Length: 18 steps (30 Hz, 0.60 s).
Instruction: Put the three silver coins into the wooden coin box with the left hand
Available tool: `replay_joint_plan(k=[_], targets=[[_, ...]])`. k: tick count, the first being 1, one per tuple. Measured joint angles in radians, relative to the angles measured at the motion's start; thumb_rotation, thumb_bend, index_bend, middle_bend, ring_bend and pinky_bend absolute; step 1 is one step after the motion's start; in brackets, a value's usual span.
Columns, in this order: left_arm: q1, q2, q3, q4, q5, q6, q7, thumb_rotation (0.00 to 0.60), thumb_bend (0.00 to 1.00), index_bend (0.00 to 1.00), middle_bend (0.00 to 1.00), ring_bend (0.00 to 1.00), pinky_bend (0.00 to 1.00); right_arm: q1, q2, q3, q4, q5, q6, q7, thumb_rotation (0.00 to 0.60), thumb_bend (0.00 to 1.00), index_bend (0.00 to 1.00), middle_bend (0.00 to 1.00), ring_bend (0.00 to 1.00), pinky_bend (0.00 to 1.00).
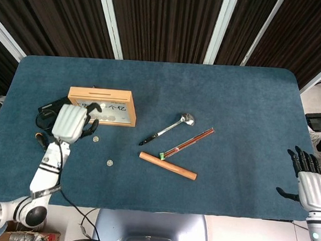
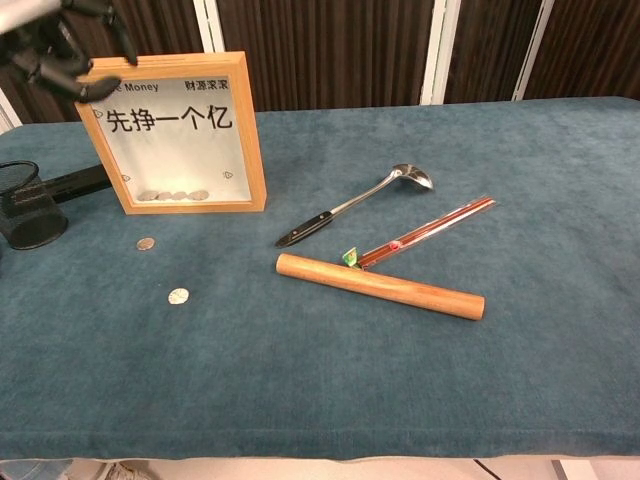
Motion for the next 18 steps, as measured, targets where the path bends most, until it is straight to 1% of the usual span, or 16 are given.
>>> replay_joint_plan(k=[1, 2, 5, 9, 11, 13, 18], targets=[[0.031, -0.008, 0.036, 0.001, 0.044, 0.016, -0.027, 0.6, 0.42, 0.43, 1.0, 1.0, 1.0, 0.001, -0.001, -0.001, 0.0, -0.001, -0.002, -0.003, 0.6, 0.14, 0.0, 0.0, 0.0, 0.0], [0.074, -0.024, 0.083, 0.009, 0.098, 0.037, -0.059, 0.6, 0.42, 0.43, 1.0, 1.0, 1.0, 0.002, -0.003, -0.003, 0.0, -0.003, -0.004, -0.006, 0.6, 0.14, 0.0, 0.0, 0.0, 0.0], [0.161, -0.086, 0.175, 0.069, 0.191, 0.073, -0.108, 0.6, 0.42, 0.43, 1.0, 1.0, 1.0, 0.002, -0.006, -0.008, 0.0, -0.01, -0.003, -0.014, 0.6, 0.14, 0.0, 0.0, 0.0, 0.0], [0.225, -0.191, 0.236, 0.188, 0.238, 0.08, -0.133, 0.6, 0.42, 0.43, 1.0, 1.0, 1.0, 0.003, -0.007, -0.01, -0.003, -0.015, -0.003, -0.014, 0.6, 0.14, 0.0, 0.0, 0.0, 0.0], [0.253, -0.245, 0.256, 0.244, 0.246, 0.061, -0.142, 0.6, 0.42, 0.42, 1.0, 1.0, 1.0, 0.003, -0.006, -0.012, -0.004, -0.02, -0.003, -0.013, 0.6, 0.14, 0.0, 0.0, 0.0, 0.0], [0.27, -0.283, 0.261, 0.281, 0.248, 0.037, -0.146, 0.6, 0.42, 0.41, 1.0, 1.0, 1.0, 0.003, -0.005, -0.014, -0.006, -0.028, -0.001, -0.009, 0.6, 0.14, 0.0, 0.0, 0.0, 0.0], [0.291, -0.356, 0.234, 0.347, 0.246, -0.001, -0.134, 0.6, 0.42, 0.38, 1.0, 1.0, 1.0, 0.0, 0.0, -0.017, -0.008, -0.035, 0.005, 0.001, 0.6, 0.14, 0.0, 0.0, 0.0, 0.0]])
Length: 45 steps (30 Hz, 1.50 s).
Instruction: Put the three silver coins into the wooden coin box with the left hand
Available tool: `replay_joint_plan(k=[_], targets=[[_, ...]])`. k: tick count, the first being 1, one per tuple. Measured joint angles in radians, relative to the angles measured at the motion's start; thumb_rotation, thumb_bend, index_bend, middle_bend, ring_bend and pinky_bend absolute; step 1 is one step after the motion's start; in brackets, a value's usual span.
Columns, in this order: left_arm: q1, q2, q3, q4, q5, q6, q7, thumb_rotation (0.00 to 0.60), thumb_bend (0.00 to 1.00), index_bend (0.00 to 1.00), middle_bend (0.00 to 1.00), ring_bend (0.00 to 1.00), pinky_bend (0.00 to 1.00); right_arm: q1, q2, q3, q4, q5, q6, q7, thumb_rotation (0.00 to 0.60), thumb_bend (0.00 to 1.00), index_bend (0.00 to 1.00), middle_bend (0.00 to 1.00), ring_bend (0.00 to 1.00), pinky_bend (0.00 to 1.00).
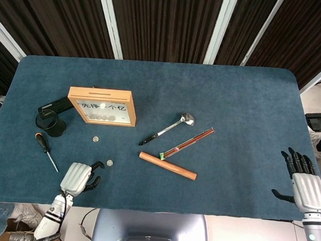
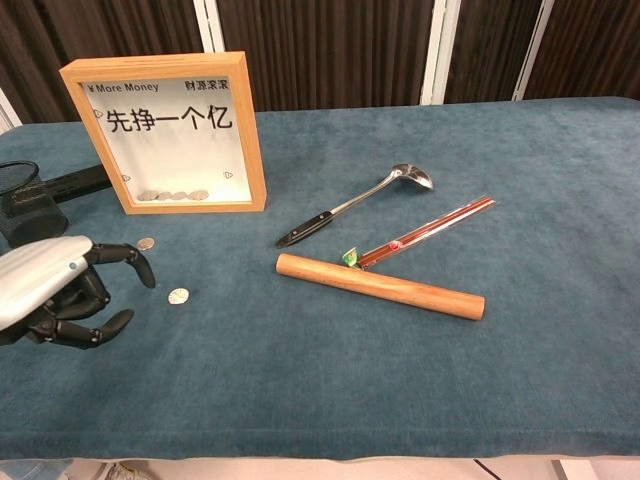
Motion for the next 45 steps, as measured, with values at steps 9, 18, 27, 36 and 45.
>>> replay_joint_plan(k=[9, 18, 27, 36, 45], targets=[[-0.008, -0.073, -0.077, 0.054, -0.028, -0.055, 0.049, 0.6, 0.42, 0.38, 1.0, 1.0, 1.0, 0.001, 0.0, -0.001, 0.0, 0.0, -0.003, 0.0, 0.6, 0.14, 0.0, 0.0, 0.0, 0.0], [-0.027, -0.123, -0.14, 0.132, -0.078, -0.126, 0.109, 0.6, 0.42, 0.41, 1.0, 1.0, 1.0, 0.005, -0.006, 0.0, 0.005, 0.008, -0.01, -0.012, 0.6, 0.14, 0.0, 0.0, 0.0, 0.0], [-0.032, -0.138, -0.165, 0.152, -0.095, -0.164, 0.141, 0.6, 0.42, 0.42, 1.0, 1.0, 1.0, 0.003, -0.003, 0.001, 0.005, 0.01, -0.008, -0.007, 0.6, 0.14, 0.0, 0.0, 0.0, 0.0], [-0.027, -0.148, -0.171, 0.16, -0.101, -0.187, 0.161, 0.6, 0.42, 0.42, 1.0, 1.0, 1.0, 0.002, -0.003, 0.0, 0.005, 0.008, -0.007, -0.006, 0.6, 0.14, 0.0, 0.0, 0.0, 0.0], [-0.025, -0.16, -0.179, 0.183, -0.098, -0.198, 0.166, 0.6, 0.42, 0.41, 1.0, 1.0, 1.0, 0.002, -0.001, 0.001, 0.003, 0.01, -0.008, -0.006, 0.6, 0.14, 0.0, 0.0, 0.0, 0.0]])
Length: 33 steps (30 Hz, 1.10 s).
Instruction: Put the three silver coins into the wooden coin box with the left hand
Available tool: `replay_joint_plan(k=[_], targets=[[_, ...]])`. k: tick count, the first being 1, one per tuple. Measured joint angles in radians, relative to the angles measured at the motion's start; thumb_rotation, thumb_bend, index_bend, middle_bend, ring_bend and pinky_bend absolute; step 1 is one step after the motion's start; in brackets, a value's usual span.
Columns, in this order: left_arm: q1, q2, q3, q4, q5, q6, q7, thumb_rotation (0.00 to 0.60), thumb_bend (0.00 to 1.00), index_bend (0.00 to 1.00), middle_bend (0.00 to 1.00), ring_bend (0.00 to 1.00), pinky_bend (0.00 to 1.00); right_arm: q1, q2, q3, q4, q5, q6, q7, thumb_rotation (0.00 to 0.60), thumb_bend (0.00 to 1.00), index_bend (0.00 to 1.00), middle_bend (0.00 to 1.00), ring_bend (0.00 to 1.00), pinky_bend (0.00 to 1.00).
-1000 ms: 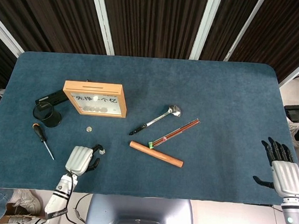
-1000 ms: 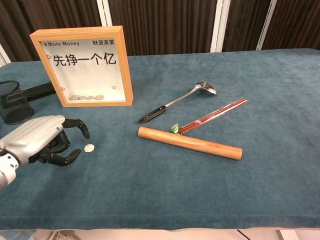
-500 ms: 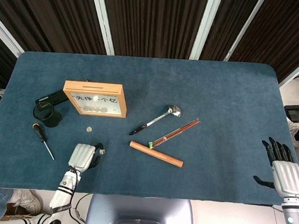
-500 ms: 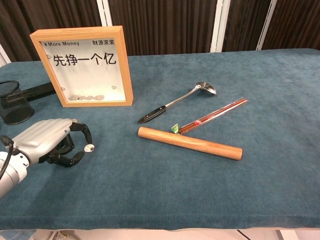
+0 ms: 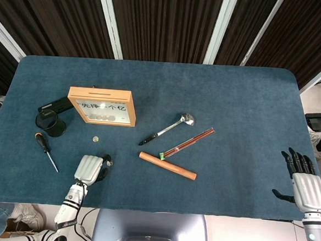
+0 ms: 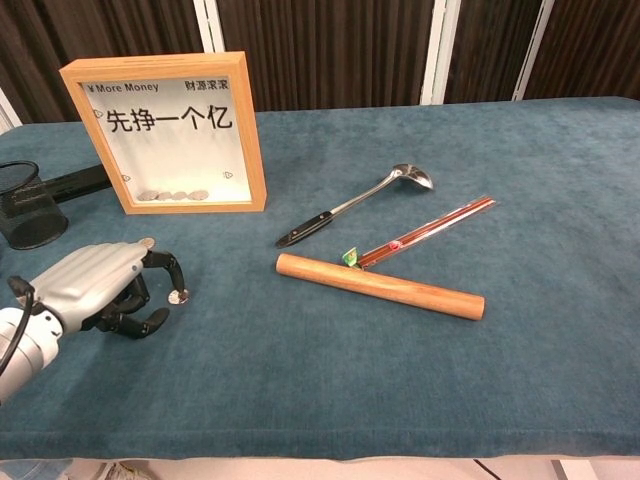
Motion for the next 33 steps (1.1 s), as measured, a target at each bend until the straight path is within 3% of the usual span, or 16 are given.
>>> replay_joint_plan(k=[33], targets=[[0.004, -0.009, -0.018, 0.013, 0.006, -0.022, 0.015, 0.6, 0.42, 0.41, 1.0, 1.0, 1.0, -0.001, 0.002, 0.002, -0.001, 0.002, 0.002, 0.003, 0.6, 0.14, 0.0, 0.0, 0.0, 0.0]])
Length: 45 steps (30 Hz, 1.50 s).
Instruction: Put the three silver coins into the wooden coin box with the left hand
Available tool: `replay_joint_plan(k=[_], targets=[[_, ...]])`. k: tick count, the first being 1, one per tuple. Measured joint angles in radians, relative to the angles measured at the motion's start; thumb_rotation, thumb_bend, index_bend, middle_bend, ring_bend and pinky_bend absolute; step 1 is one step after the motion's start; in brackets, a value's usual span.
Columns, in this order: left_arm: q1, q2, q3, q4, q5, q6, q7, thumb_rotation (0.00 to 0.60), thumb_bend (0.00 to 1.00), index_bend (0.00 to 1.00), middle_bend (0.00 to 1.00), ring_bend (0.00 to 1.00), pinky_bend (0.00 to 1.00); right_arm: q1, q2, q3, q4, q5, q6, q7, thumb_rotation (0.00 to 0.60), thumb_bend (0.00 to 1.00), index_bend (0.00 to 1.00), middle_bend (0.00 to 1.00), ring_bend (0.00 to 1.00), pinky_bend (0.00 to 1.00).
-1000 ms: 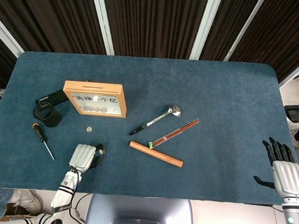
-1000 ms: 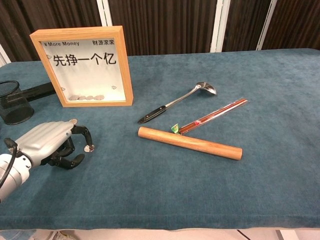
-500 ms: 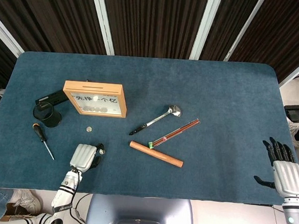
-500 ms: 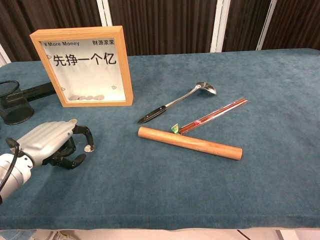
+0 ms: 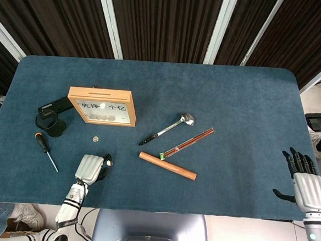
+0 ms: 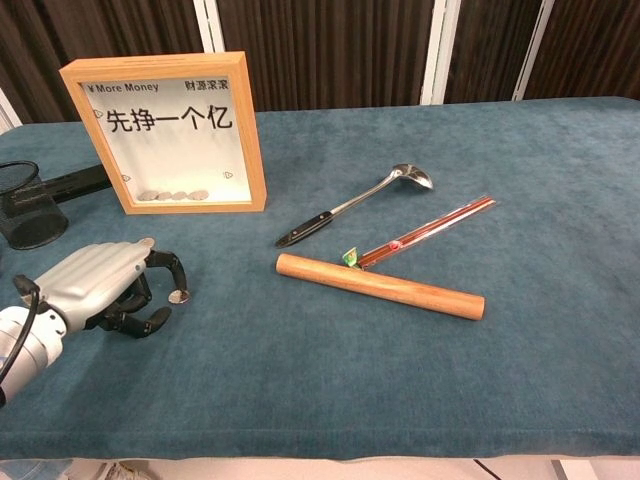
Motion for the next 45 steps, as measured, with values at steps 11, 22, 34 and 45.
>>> replay_joint_plan(k=[11, 22, 34, 45], targets=[[-0.002, -0.008, -0.007, 0.012, -0.006, -0.01, -0.002, 0.6, 0.42, 0.42, 1.0, 1.0, 1.0, -0.001, 0.001, 0.0, 0.0, 0.0, 0.001, 0.002, 0.6, 0.14, 0.0, 0.0, 0.0, 0.0], [-0.005, -0.016, -0.015, 0.03, -0.003, -0.012, -0.016, 0.6, 0.42, 0.49, 1.0, 1.0, 1.0, -0.001, 0.002, 0.001, 0.001, 0.003, 0.0, 0.002, 0.6, 0.14, 0.0, 0.0, 0.0, 0.0], [-0.008, -0.027, -0.024, 0.057, 0.009, -0.007, -0.046, 0.6, 0.42, 0.51, 1.0, 1.0, 1.0, -0.002, 0.003, 0.002, 0.003, 0.008, -0.001, 0.002, 0.6, 0.14, 0.0, 0.0, 0.0, 0.0], [-0.006, -0.024, -0.023, 0.056, 0.026, 0.008, -0.057, 0.6, 0.42, 0.51, 1.0, 1.0, 1.0, -0.001, 0.003, 0.002, 0.002, 0.007, -0.002, 0.0, 0.6, 0.14, 0.0, 0.0, 0.0, 0.0]])
